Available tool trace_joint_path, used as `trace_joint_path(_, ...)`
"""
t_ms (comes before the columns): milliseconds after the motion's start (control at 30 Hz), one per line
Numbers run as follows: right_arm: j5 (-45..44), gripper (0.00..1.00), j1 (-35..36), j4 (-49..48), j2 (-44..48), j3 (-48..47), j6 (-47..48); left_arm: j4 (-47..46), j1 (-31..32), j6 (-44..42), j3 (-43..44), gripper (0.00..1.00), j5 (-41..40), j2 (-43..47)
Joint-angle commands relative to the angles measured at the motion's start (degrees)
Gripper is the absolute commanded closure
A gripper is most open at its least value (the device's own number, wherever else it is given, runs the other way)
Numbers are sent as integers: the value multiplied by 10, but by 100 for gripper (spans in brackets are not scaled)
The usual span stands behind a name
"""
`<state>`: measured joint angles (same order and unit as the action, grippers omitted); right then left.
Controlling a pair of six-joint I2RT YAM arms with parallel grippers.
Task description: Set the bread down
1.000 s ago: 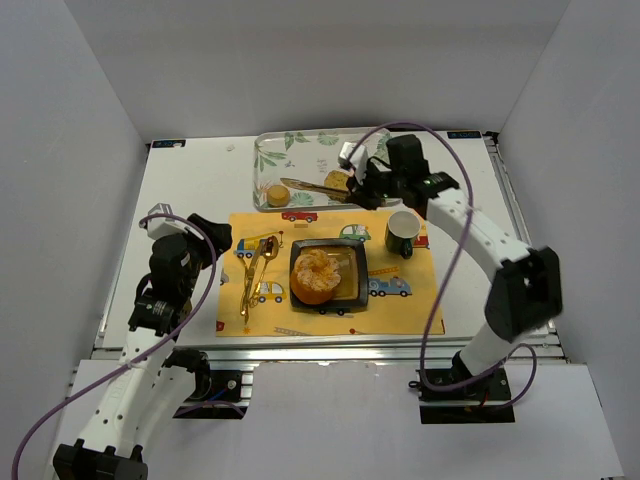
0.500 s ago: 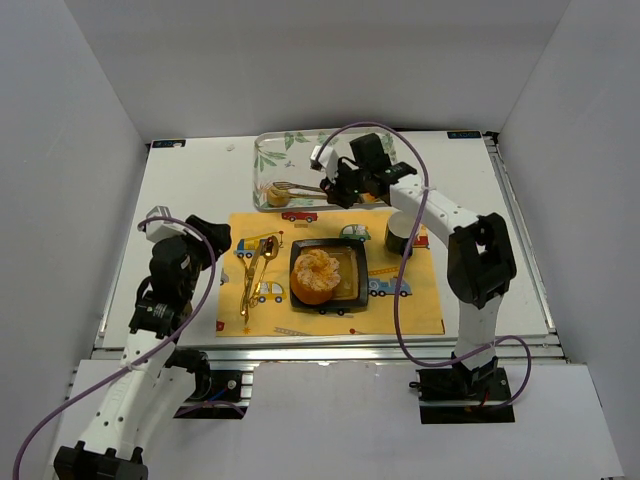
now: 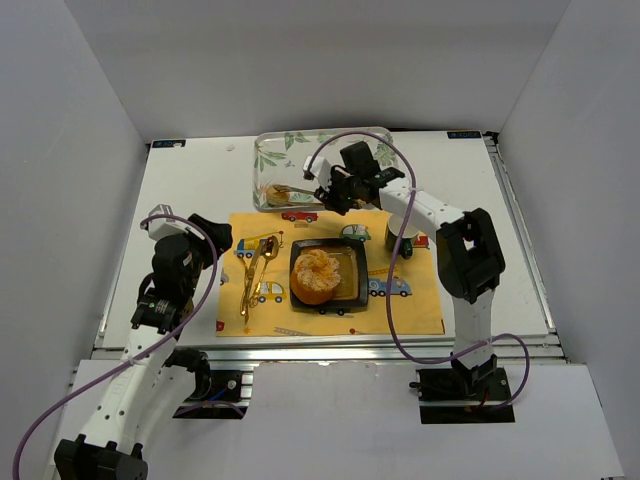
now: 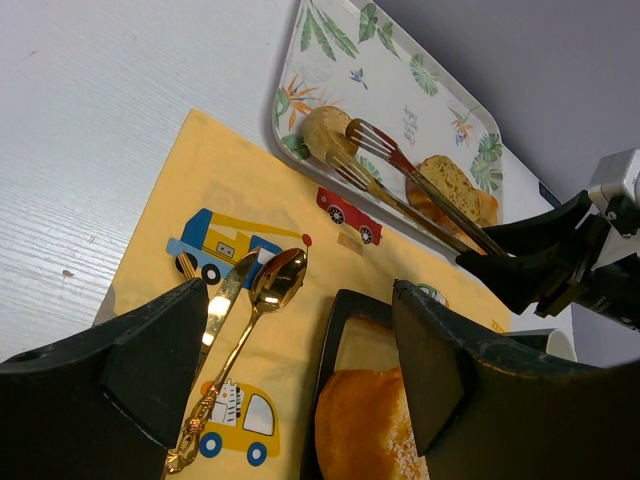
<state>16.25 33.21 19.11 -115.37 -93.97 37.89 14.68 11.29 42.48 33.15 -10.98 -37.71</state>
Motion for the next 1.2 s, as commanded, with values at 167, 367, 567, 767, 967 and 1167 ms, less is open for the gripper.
trace_joint_path(167, -33, 56, 12, -45, 2, -21, 37, -6, -3, -1, -2, 17, -3, 4)
trace_joint_path(367, -67, 59, 24, -32, -7, -21, 75, -5, -3, -2, -1, 17, -3, 4)
trace_joint_path(567, -69, 72, 28, 33, -37, -71, 76, -4, -2, -2, 0, 17, -4, 9)
trace_joint_path(767, -54, 94, 27, 65, -41, -90, 74, -1, -3, -3, 0, 17, -5, 12)
trace_joint_path(967, -3, 100, 5, 58, 22, -75, 30, 6, -3, -6, 7, 17, -8, 16)
trace_joint_path(1167, 50, 100, -37, 31, 145, 12, 10, 5, -3, -6, 7, 17, -8, 17)
